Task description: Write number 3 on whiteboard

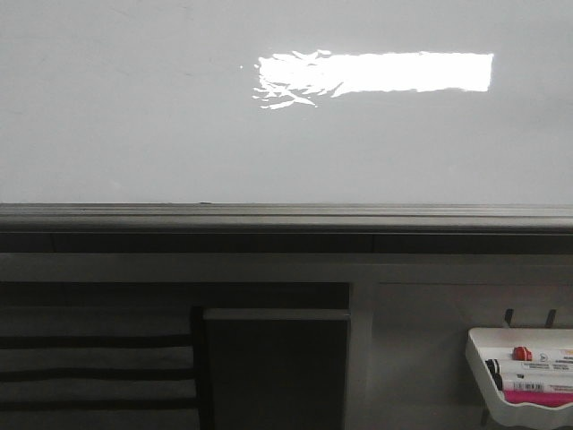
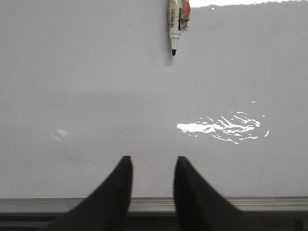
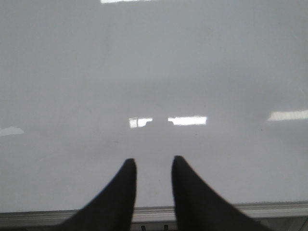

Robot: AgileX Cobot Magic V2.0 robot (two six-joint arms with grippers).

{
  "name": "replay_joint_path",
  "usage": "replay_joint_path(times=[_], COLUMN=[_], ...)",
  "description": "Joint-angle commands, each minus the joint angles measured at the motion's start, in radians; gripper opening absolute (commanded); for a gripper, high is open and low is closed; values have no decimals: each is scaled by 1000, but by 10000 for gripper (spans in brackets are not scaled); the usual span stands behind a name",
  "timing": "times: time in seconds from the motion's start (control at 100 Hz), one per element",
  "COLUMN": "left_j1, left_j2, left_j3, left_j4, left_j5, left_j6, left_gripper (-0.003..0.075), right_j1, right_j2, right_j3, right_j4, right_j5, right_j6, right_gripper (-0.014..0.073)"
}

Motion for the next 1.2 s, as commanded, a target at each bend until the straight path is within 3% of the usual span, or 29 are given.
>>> replay_joint_path(times=[0.0, 0.07, 0.13, 0.67, 0.95, 1.19], left_j1=[-2, -2, -2, -7, -87, -74], left_j2=[14, 14, 14, 68, 380, 694], left_j3=[-35, -35, -35, -54, -240, -455], left_j4=[2, 2, 2, -58, -58, -53], left_j5=[-85, -87, -87, -179, -179, -179], left_j6=[-6, -6, -6, 1, 73, 73], left_gripper=[449, 566, 594, 472, 441, 438], right_j1=[-4, -4, -4, -4, -2, -2], right_j2=[13, 13, 13, 13, 13, 13], right_j3=[-36, -36, -36, -48, -94, -94], right_j4=[-17, -17, -17, 15, 16, 16], right_j5=[-99, -101, -98, -122, -122, -118], right_j6=[-5, -5, -5, -5, -5, -5], right_gripper=[436, 493, 496, 493, 493, 493])
